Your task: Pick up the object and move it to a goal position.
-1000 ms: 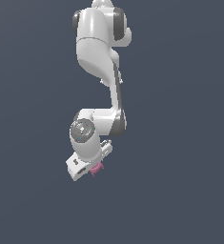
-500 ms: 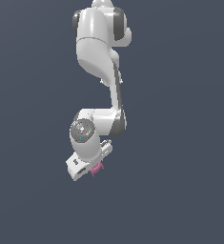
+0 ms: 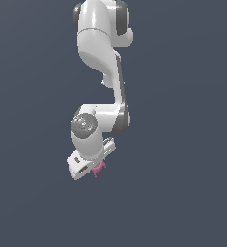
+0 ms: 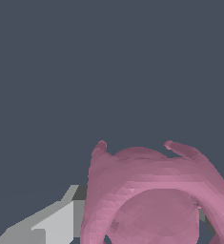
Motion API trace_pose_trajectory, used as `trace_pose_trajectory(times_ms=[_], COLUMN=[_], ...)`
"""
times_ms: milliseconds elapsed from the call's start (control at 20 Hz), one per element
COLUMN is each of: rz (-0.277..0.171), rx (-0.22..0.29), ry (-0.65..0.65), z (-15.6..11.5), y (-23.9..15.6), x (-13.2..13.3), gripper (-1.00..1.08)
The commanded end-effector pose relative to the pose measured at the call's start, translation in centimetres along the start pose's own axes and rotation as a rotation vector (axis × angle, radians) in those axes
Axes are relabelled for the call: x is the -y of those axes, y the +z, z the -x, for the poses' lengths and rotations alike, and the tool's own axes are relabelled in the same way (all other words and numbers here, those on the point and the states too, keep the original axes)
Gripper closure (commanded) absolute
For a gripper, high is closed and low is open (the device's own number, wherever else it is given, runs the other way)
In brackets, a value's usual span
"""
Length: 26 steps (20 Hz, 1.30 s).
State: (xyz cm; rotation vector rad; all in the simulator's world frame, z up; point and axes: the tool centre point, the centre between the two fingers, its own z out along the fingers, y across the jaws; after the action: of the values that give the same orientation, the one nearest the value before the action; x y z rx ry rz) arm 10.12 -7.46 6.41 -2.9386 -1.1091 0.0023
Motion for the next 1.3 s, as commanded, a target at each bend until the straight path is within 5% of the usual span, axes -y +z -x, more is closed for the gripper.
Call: trace_pose_trajectory(times_ms=[0, 1250], rz=[0.001, 0.001], rx=[-0.001, -0.001], ry=[0.0, -0.001], z=[-0.1, -1.5], y=[-1.5, -28.3], x=[0.4, 7.3], gripper=[1.08, 1.08])
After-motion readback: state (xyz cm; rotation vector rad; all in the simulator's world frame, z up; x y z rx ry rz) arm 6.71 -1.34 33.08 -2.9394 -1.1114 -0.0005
